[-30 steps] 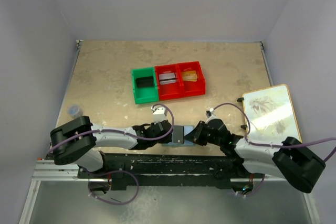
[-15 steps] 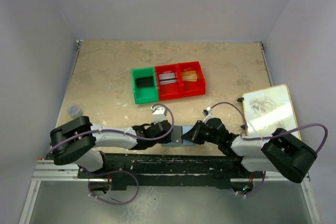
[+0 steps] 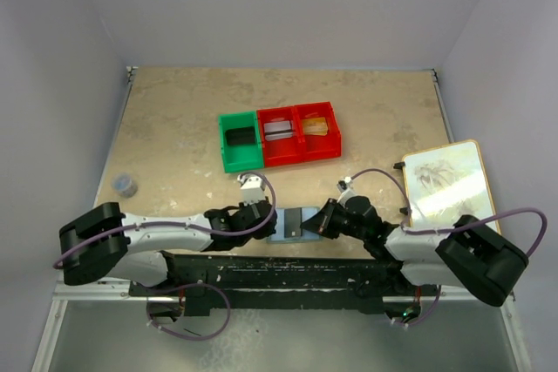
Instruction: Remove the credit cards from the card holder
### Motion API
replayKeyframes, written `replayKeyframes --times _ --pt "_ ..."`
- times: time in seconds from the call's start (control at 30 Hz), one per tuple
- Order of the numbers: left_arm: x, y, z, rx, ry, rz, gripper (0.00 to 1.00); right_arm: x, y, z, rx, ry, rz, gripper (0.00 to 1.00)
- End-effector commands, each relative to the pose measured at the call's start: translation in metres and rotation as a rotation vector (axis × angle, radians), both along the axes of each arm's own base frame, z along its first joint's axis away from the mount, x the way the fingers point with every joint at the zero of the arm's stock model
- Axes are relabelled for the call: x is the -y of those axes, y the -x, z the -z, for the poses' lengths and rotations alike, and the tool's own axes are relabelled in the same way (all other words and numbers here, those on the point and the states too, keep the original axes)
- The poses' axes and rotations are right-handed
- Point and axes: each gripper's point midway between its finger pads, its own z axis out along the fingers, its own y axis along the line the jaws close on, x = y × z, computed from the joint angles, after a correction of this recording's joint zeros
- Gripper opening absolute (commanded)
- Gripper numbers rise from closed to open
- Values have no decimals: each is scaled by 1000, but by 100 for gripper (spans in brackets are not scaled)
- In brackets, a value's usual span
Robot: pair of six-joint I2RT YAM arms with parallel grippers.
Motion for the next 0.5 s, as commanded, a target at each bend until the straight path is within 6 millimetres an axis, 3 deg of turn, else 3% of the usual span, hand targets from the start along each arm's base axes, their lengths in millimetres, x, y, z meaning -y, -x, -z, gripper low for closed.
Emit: replayKeyframes --times 0.0,0.1,0.2,0.47 --pt "26 -1 -26 49 137 69 13 -2 -1 -2 27 -6 -23 0" --pt "53 5 -33 42 196 166 14 -4 -1 0 20 -4 -33 0" --pt "67 8 -27 25 182 215 14 -6 -1 2 13 -7 -37 0" --pt "38 2 15 -35 21 83 11 -7 -1 1 11 -9 -37 0"
